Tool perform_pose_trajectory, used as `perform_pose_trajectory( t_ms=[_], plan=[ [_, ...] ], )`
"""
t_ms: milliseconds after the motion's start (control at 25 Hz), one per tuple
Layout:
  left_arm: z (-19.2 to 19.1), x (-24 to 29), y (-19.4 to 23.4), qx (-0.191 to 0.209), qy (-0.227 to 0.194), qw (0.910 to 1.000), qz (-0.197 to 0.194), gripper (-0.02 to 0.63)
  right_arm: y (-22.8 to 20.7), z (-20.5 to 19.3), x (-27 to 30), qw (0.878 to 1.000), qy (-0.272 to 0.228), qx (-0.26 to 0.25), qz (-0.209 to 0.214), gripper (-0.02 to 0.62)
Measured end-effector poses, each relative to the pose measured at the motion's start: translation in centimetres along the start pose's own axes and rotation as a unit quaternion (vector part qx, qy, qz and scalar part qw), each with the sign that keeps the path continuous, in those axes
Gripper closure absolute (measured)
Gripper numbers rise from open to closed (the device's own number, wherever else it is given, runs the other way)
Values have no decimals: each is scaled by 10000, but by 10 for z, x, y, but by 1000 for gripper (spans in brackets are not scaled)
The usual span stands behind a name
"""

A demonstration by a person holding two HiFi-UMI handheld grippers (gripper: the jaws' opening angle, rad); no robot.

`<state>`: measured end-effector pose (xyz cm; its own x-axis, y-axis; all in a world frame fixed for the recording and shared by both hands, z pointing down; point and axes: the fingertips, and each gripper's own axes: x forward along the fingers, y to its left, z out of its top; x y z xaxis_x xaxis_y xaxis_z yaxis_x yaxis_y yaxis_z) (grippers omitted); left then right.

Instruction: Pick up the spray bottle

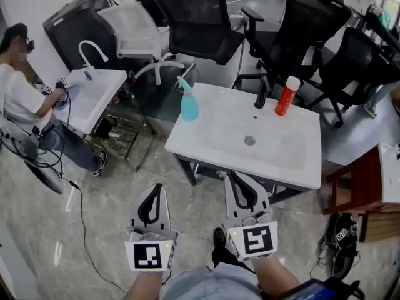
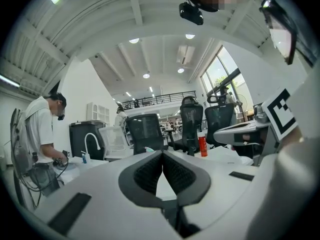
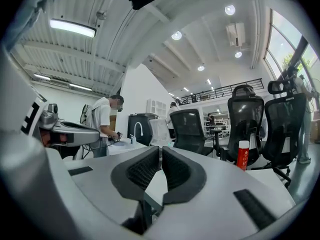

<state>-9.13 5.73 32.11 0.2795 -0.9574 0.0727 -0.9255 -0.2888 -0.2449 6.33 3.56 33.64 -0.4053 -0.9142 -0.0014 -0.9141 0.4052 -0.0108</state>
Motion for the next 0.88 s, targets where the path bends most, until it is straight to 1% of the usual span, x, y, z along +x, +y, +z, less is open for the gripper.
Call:
perform_pose_trajectory(
  t_ms=[120,360,520,640,880],
  plan=[
    [13,25,2,86,-47,9999,72,589,-16,3,21,9998,83,57,142,561],
    [30,57,7,169,-177,9993,299,591,-38,14,61,9994,-80,59,343,561],
    [29,67,13,124,-171,9988,451,590,-39,14,79,9986,-115,43,519,561],
    [30,74,17,161,-232,9982,529,589,-40,13,90,9980,-146,37,612,561],
    [21,90,32,-70,-135,9978,644,591,-37,11,112,9974,-123,7,704,561]
  ],
)
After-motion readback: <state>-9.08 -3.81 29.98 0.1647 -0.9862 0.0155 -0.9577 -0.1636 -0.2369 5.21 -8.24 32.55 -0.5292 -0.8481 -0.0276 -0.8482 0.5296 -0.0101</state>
